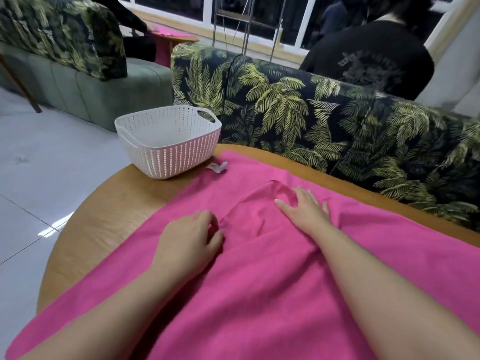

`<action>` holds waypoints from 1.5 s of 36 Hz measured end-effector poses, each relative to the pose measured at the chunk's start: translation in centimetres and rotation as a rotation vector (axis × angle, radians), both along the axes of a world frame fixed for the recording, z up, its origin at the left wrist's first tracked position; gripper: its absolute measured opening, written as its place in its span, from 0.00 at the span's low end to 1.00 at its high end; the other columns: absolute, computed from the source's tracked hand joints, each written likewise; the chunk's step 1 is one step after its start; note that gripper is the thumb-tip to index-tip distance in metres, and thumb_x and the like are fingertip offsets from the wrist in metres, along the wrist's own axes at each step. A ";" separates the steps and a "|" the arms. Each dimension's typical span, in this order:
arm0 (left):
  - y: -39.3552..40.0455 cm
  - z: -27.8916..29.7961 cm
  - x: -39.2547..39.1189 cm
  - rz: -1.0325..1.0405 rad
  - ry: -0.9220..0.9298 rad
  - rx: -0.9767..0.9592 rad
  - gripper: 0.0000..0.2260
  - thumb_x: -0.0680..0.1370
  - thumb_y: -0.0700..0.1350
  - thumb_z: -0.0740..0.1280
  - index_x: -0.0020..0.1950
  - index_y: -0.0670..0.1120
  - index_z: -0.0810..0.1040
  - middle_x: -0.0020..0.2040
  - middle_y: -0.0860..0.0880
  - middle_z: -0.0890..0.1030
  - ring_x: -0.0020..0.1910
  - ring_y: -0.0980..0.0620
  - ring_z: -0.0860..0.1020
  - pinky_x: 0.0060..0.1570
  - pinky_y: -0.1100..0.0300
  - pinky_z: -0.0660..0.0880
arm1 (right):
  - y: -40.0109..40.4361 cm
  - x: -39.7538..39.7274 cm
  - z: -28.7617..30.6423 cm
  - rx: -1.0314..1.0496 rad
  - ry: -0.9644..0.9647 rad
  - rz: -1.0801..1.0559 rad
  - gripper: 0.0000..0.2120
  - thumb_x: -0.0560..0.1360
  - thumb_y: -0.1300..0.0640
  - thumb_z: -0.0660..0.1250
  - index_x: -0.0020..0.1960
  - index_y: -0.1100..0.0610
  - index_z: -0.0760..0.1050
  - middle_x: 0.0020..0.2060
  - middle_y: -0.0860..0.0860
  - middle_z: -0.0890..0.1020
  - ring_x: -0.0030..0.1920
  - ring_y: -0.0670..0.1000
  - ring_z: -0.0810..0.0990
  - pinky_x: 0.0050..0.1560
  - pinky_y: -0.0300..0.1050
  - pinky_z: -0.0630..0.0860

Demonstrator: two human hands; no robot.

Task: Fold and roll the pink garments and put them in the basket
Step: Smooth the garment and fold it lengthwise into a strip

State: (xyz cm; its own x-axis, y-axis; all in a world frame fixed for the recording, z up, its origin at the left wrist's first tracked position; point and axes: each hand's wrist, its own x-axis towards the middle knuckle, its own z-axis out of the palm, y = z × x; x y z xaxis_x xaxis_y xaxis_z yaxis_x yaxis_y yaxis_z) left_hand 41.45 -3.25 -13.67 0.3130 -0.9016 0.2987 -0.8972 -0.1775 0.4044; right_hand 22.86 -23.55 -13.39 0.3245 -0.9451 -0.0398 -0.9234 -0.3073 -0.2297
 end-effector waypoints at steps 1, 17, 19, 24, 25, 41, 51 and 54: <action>-0.6 -0.1 -0.3 0.001 0.005 -0.011 0.15 0.73 0.59 0.57 0.49 0.51 0.75 0.46 0.50 0.81 0.47 0.46 0.79 0.42 0.54 0.70 | -0.4 -0.4 -0.1 -0.002 -0.004 -0.005 0.38 0.75 0.31 0.56 0.77 0.51 0.55 0.77 0.47 0.56 0.78 0.49 0.49 0.75 0.60 0.46; -7.3 -0.1 -3.7 0.094 0.037 0.062 0.13 0.77 0.59 0.62 0.43 0.51 0.72 0.47 0.50 0.80 0.50 0.46 0.78 0.45 0.53 0.71 | -4.1 -4.0 0.8 0.023 -0.037 -0.039 0.31 0.76 0.34 0.59 0.75 0.44 0.60 0.77 0.46 0.58 0.77 0.51 0.49 0.73 0.65 0.46; -7.4 0.0 -3.8 0.068 0.042 0.049 0.11 0.78 0.57 0.62 0.42 0.51 0.70 0.47 0.49 0.78 0.51 0.44 0.76 0.47 0.51 0.71 | -4.2 -3.3 1.4 -0.036 -0.018 0.002 0.27 0.76 0.38 0.63 0.71 0.47 0.66 0.73 0.47 0.65 0.76 0.51 0.54 0.73 0.64 0.49; -6.6 0.8 -4.7 -0.036 0.335 -0.073 0.11 0.81 0.51 0.59 0.41 0.52 0.61 0.38 0.51 0.73 0.41 0.43 0.73 0.40 0.51 0.65 | -3.8 -0.5 3.8 -0.046 -0.142 0.110 0.16 0.76 0.50 0.68 0.61 0.54 0.71 0.59 0.52 0.79 0.60 0.55 0.76 0.58 0.47 0.69; -6.4 0.9 -4.7 -0.054 0.408 -0.092 0.12 0.81 0.50 0.60 0.41 0.52 0.60 0.36 0.52 0.73 0.39 0.44 0.72 0.39 0.50 0.65 | -3.7 0.2 4.1 -0.037 -0.123 0.125 0.18 0.77 0.50 0.67 0.63 0.55 0.70 0.59 0.54 0.79 0.59 0.56 0.77 0.55 0.46 0.70; -0.3 5.0 -1.4 0.070 0.067 0.178 0.10 0.79 0.51 0.64 0.38 0.51 0.71 0.33 0.55 0.70 0.39 0.50 0.73 0.36 0.57 0.60 | 0.0 2.6 8.8 -0.369 0.016 0.095 0.09 0.78 0.62 0.60 0.54 0.57 0.77 0.52 0.55 0.78 0.55 0.60 0.78 0.50 0.50 0.74; -1.5 7.8 -2.1 0.115 1.097 -0.487 0.07 0.81 0.41 0.61 0.43 0.46 0.73 0.39 0.41 0.82 0.35 0.45 0.84 0.36 0.52 0.79 | 0.5 3.8 13.9 -0.297 -0.525 -0.043 0.02 0.79 0.62 0.59 0.51 0.59 0.70 0.48 0.57 0.79 0.47 0.58 0.75 0.44 0.47 0.68; -3.3 8.9 -1.2 0.126 1.057 -0.538 0.07 0.81 0.45 0.62 0.43 0.48 0.74 0.41 0.41 0.82 0.39 0.42 0.84 0.44 0.46 0.79 | 0.0 5.4 15.7 -0.324 -0.536 0.002 0.05 0.79 0.64 0.57 0.52 0.57 0.69 0.47 0.56 0.77 0.44 0.55 0.70 0.42 0.45 0.62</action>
